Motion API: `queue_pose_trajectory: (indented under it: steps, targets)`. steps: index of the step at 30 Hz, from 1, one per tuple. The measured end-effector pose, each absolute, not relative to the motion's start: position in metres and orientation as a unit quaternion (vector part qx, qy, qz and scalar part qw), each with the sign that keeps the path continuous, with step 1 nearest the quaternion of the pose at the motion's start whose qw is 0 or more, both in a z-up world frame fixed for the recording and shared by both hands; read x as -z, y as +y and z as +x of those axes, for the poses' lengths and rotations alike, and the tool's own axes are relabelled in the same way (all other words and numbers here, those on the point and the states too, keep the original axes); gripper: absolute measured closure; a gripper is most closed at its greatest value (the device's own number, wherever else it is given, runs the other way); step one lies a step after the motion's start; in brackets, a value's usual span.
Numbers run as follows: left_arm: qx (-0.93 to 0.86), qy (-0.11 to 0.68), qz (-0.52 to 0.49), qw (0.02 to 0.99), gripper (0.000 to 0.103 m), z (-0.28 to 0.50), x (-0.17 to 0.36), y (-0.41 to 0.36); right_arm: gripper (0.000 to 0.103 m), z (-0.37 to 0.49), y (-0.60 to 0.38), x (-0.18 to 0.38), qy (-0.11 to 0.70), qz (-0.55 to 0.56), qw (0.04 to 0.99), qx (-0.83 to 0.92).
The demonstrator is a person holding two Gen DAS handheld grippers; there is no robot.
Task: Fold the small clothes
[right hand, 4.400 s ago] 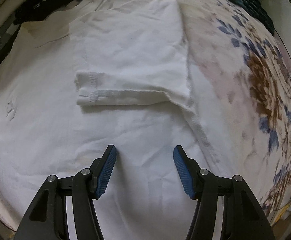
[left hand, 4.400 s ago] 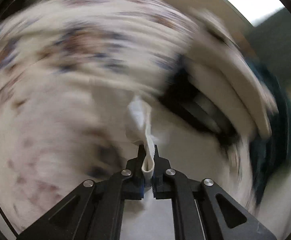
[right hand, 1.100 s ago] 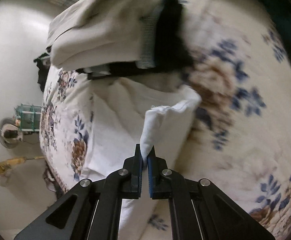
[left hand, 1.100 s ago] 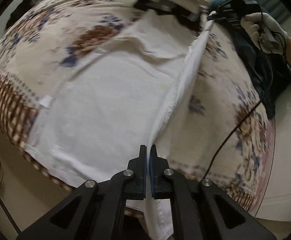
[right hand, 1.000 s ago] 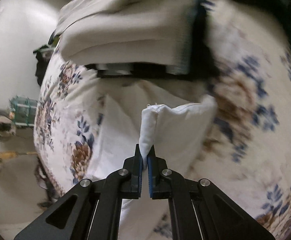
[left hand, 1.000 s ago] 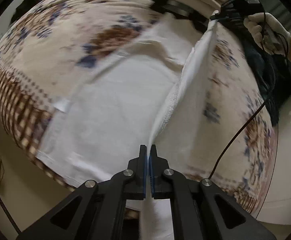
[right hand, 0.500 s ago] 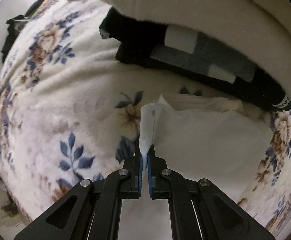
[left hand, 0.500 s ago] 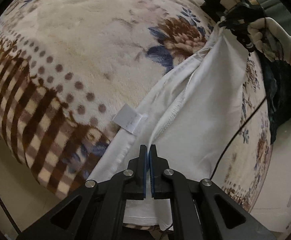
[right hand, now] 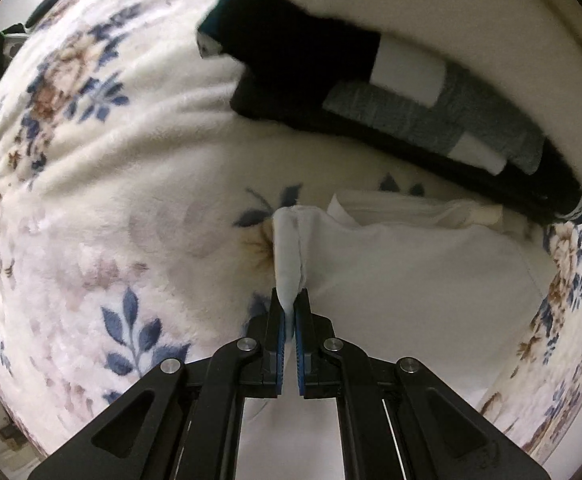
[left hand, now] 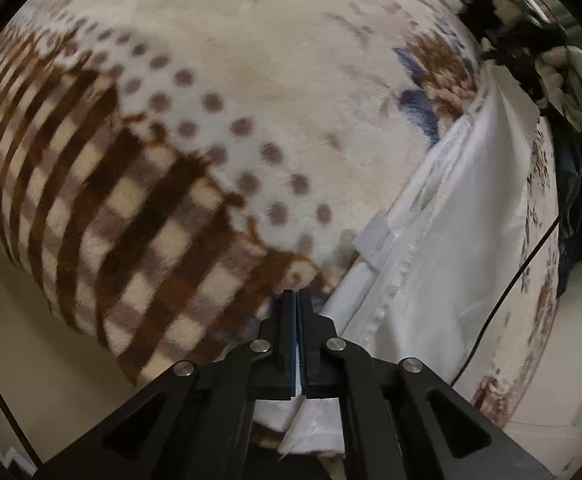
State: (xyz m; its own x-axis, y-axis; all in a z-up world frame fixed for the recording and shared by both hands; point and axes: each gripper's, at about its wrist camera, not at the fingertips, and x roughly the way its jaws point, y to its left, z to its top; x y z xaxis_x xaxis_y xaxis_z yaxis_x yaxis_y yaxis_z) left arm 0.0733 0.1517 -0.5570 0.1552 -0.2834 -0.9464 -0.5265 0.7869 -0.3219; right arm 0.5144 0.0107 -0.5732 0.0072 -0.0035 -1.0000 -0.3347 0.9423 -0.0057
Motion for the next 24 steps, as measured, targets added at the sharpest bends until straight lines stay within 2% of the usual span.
queue_pose_trajectory:
  steps: [2, 3, 4, 5, 6, 7, 11, 15, 24]
  targets:
    - [-0.078, 0.646, -0.327, 0.686, 0.100, 0.073, 0.551, 0.158, 0.096, 0.520, -0.001, 0.572, 0.712, -0.079, 0.687, -0.122]
    - [-0.080, 0.649, -0.322, 0.685, 0.098, 0.076, 0.545, 0.161, 0.084, 0.525, -0.007, 0.568, 0.720, -0.047, 0.679, -0.135]
    - [-0.076, 0.646, -0.317, 0.690, 0.091, 0.080, 0.538, 0.162, 0.059, 0.526, -0.017, 0.562, 0.725, -0.014, 0.672, -0.151]
    - [-0.070, 0.640, -0.316, 0.697, 0.070, 0.083, 0.532, 0.163, 0.046, 0.527, -0.027, 0.555, 0.727, 0.014, 0.667, -0.163]
    - [-0.064, 0.634, -0.315, 0.703, 0.055, 0.088, 0.528, 0.164, 0.033, 0.525, -0.045, 0.540, 0.720, 0.041, 0.673, -0.164]
    - [-0.053, 0.626, -0.319, 0.710, 0.036, 0.094, 0.522, 0.165, 0.033, 0.522, -0.057, 0.529, 0.713, 0.053, 0.680, -0.163]
    - [-0.022, 0.625, -0.323, 0.710, 0.035, 0.111, 0.517, 0.158, 0.033, 0.491, -0.121, 0.487, 0.691, 0.067, 0.706, -0.140]
    - [0.000, 0.656, -0.308, 0.689, 0.035, 0.114, 0.525, 0.143, 0.033, 0.427, -0.169, 0.474, 0.700, 0.060, 0.704, -0.103]
    - [0.033, 0.721, -0.235, 0.651, 0.036, 0.080, 0.539, 0.105, 0.033, 0.203, -0.257, 0.533, 0.776, 0.140, 0.614, -0.021]
